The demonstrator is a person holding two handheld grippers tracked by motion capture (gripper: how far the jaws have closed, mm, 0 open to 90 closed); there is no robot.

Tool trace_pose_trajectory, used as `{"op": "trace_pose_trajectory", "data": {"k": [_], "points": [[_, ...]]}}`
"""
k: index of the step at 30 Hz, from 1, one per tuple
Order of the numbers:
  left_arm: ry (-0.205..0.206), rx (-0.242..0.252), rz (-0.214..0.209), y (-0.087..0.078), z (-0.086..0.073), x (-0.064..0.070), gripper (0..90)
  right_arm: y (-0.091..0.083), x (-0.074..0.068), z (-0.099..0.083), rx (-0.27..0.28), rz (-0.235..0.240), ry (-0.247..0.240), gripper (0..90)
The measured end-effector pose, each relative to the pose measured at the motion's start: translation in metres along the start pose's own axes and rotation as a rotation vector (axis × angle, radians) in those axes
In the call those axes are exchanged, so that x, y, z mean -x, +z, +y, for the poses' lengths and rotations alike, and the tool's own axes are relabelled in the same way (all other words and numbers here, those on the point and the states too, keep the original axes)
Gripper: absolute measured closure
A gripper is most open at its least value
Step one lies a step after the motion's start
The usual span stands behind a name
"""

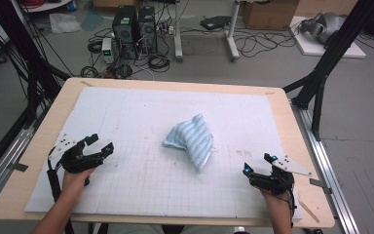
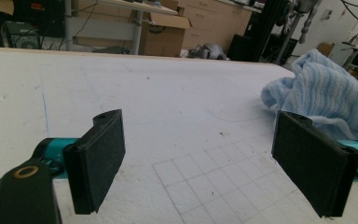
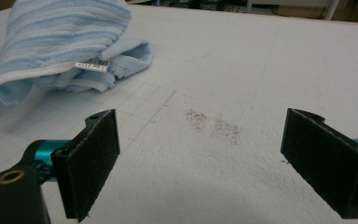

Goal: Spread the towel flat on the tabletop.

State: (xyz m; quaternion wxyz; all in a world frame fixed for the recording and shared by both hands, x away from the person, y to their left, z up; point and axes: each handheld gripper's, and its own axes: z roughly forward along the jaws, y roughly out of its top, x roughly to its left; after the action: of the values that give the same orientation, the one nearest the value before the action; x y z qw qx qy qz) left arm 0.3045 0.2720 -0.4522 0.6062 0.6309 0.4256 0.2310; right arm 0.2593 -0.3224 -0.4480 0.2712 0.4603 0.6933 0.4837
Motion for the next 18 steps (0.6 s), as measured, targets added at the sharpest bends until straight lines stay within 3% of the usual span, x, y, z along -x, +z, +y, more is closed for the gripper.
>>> {"op": "trace_pose_trajectory", "data": {"k": [13,18], "points": [[0.002,-0.013,0.014,0.0019,0.0007,0.0009,17.7,-0.0001,0.0018,0.0003,-0.004,-0.001,0.031,10.7],[0.011,-0.015,-0.01,-0.0012,0.0021,-0.0002,17.8,0.0004,0.0021,0.0009,-0.011,0.005,0.028,10.7]]}}
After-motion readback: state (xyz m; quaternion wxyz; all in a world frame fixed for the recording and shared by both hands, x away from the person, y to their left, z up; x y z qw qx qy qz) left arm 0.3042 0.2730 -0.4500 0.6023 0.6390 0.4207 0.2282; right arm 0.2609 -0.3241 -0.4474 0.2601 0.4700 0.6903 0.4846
